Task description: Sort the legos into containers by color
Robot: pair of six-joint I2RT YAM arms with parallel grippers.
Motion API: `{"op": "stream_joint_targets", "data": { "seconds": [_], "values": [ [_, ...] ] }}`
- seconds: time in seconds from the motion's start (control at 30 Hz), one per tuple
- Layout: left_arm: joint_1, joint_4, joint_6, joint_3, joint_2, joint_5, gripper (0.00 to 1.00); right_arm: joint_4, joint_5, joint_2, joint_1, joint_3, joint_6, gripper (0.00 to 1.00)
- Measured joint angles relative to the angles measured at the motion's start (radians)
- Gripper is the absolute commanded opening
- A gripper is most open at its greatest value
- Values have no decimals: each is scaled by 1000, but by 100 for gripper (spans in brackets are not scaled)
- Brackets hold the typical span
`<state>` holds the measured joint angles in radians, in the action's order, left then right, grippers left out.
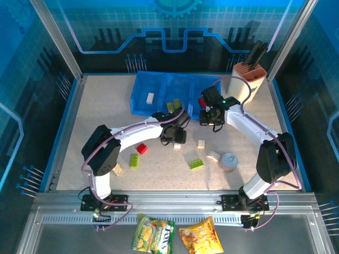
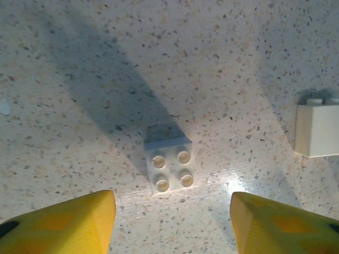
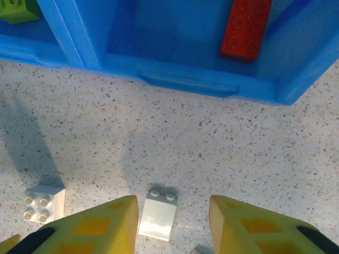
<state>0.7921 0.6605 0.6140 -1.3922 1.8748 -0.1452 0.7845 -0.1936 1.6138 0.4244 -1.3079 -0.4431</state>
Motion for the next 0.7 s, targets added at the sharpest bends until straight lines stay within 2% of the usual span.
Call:
{"op": "stream_joint_targets", "data": {
  "seconds": [0.5,0.7],
  "values": [
    [44,47,29,-58,117,-45,61,0,4,-13,0,2,0,40],
    [45,47,40,-58,130,-50,57,-1,11,-15,0,11,0,40]
  ]
}}
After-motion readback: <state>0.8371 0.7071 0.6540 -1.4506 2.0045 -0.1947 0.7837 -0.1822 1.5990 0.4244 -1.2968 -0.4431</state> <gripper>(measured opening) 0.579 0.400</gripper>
